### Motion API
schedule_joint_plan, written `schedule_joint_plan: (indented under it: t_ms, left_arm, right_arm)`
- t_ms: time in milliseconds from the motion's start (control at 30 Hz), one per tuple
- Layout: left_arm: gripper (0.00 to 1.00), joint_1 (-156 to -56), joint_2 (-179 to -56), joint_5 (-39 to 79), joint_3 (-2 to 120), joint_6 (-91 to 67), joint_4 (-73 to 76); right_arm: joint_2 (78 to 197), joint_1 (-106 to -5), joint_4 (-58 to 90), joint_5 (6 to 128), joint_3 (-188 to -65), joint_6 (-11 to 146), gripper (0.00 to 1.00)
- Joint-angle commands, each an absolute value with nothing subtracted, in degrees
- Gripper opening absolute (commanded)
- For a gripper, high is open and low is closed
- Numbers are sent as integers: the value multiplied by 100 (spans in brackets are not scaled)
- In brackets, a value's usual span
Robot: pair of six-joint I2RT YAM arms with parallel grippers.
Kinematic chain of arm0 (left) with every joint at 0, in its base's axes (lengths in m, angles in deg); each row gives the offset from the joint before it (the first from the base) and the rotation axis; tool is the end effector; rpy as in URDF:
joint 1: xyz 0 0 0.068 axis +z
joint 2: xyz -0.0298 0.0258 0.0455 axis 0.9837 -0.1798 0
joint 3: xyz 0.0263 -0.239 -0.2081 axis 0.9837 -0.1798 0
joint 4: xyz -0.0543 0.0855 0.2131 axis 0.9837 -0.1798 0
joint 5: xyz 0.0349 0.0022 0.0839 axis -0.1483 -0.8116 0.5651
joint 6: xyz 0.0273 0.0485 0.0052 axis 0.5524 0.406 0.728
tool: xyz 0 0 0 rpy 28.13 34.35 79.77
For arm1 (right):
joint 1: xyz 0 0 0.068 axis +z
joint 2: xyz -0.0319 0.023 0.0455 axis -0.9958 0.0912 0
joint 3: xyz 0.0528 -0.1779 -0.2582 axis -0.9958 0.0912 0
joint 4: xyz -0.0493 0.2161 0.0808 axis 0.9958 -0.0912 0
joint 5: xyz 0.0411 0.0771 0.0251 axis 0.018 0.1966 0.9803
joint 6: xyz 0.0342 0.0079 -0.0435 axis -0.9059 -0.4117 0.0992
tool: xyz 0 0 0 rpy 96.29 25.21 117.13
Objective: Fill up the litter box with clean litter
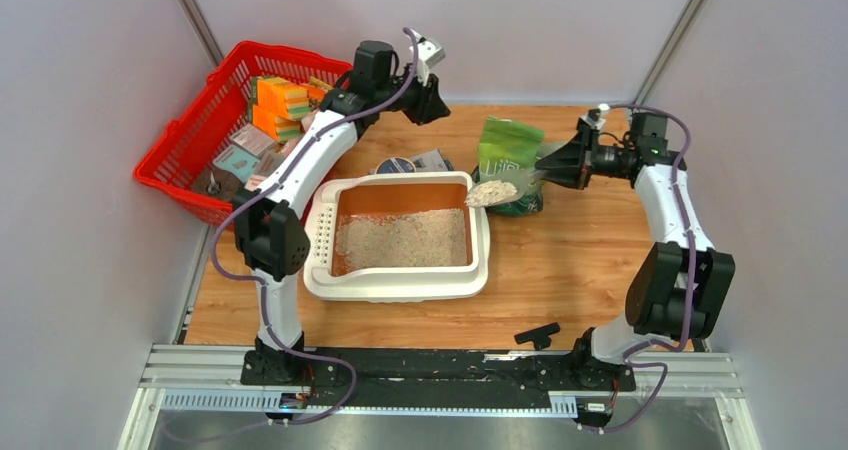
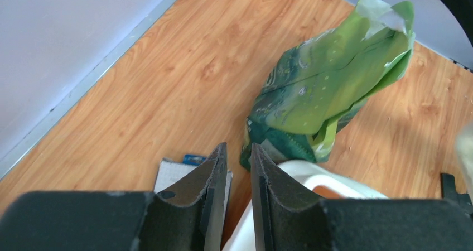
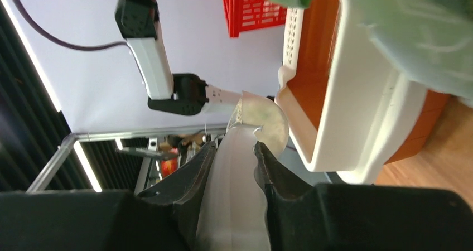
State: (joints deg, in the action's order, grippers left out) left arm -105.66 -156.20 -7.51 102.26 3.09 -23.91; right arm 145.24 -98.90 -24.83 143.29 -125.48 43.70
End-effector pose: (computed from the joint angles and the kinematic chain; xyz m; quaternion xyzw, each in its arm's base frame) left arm 0.4038 -0.2221 0.4223 0.3642 0.7221 -0.3535 0.4701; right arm 0.2846 -0.0322 0.3637 0.0930 0.7339 0.6615 0.1236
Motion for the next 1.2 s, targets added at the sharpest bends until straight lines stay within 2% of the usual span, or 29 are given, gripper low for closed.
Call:
schedule_joint_plan:
  t_ms: [0,233,400,667,967,1167]
  left_arm:
    - [31,-10303,-14889,-710,9971,463,-2477]
    - [31,-9960,-14125,-736,9109,586,-2442]
    - [31,-9819,-13694,-692,8459,762,-2328]
    - [31,-9678,-13377,-666,8089,814,-2275]
    - [31,-9555,-12868,-464,7685,920,-2503]
    - [31,-9415,-12489,-341,7245,1140,-2679]
  right_arm:
    - [14092,-9260,-1113,14211,-12244,2714,0]
    - [14539,-8670,-1153,13464,-13385,3276,0]
    - [14636,-8205,-1705,12656,-13920,4129,0]
    - [14891,-7573,-2638,11505,-14695,5404,0]
    - [15462,-6659,-2911,10959,-15450,5976,0]
    - [16129,-6184,-3008,10554,-16425,6433,0]
